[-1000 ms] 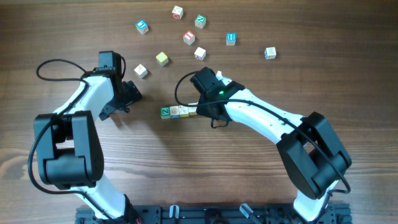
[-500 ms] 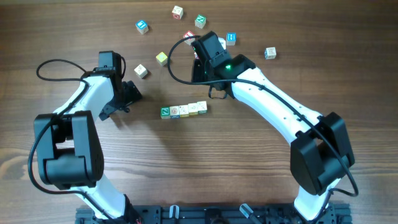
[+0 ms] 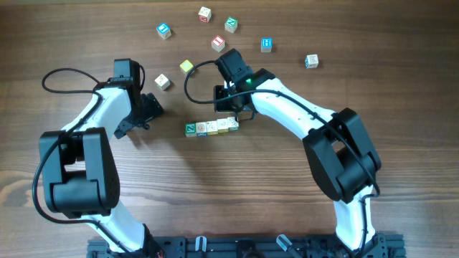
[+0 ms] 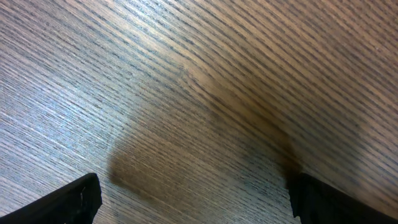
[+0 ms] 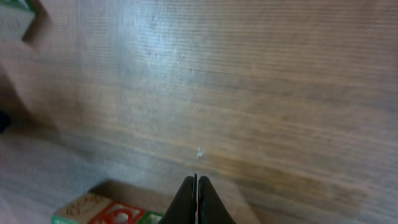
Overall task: Form a horizontal line
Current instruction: 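Push the row's right end leftward with the right gripper to align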
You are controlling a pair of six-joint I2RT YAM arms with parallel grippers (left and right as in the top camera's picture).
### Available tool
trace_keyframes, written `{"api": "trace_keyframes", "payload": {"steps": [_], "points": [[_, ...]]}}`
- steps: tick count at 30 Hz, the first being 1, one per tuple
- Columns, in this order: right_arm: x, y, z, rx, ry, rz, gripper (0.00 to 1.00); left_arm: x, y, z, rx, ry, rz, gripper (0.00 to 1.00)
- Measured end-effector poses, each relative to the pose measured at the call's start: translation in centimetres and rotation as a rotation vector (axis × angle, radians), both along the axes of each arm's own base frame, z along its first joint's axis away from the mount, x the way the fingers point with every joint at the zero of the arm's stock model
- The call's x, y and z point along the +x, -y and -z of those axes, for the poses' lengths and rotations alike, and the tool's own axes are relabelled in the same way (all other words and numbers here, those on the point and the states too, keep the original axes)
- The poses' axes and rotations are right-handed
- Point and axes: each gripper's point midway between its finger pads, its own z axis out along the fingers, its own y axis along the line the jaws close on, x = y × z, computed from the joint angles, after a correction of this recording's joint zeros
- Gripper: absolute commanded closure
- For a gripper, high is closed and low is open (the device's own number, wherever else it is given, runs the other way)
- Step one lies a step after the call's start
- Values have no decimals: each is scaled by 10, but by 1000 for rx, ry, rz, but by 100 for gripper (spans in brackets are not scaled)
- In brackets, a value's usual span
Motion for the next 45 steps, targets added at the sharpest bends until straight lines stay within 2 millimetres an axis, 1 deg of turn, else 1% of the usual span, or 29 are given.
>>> {"api": "trace_keyframes", "payload": {"steps": [2,4,6,10,13,15,25,32,34,36,39,41,45], "points": [[-7,-4,1,-6,-13,-16,95,0,0,0,0,0,0,0],[-10,-7,1,-9,-10,-23,96,0,0,0,0,0,0,0],[-2,-2,1,-36,24,-5,96,0,0,0,0,0,0,0],[11,-3,-3,-42,88,9,96,0,0,0,0,0,0,0],[11,-2,-3,-45,91,10,90,0,0,0,0,0,0,0],[11,-2,-3,-45,92,7,96,0,0,0,0,0,0,0],[12,-2,-3,-46,93,5,95,0,0,0,0,0,0,0],[7,2,0,-63,71,3,94,0,0,0,0,0,0,0],[4,3,1,-68,57,1,91,0,0,0,0,0,0,0],[-1,1,2,-55,37,-9,91,0,0,0,0,0,0,0],[-8,-1,3,-39,1,-24,92,0,0,0,0,0,0,0],[-12,-1,4,-37,-15,-29,94,0,0,0,0,0,0,0],[-13,-1,4,-37,-23,-31,94,0,0,0,0,0,0,0]]}}
